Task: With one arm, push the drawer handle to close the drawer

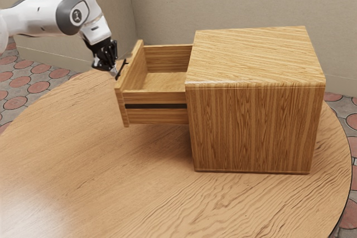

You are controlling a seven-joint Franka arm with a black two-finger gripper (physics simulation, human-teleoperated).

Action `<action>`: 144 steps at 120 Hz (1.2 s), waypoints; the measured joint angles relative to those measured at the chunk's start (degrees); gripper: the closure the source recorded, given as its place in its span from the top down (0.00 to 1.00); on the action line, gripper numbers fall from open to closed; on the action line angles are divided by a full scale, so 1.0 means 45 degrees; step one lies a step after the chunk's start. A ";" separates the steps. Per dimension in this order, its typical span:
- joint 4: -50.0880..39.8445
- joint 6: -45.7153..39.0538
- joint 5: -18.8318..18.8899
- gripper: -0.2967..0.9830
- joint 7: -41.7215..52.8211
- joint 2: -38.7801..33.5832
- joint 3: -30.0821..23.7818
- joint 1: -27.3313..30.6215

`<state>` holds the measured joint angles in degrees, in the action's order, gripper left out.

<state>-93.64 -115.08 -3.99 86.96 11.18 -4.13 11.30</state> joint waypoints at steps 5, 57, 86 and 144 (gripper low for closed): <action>-0.0003 -0.0003 0.0000 0.15 -0.0034 0.0002 -0.0060 0.0002; 0.0003 -0.0018 -0.0015 0.15 -0.0363 0.0043 -0.0215 -0.0550; 0.0467 -0.0174 0.0000 0.15 -0.0495 0.0420 -0.0445 -0.0850; 0.1577 -0.0274 0.0064 0.15 -0.0663 0.1181 -0.0466 -0.1668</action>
<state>-86.55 -116.31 -3.70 83.98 16.50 -6.22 3.79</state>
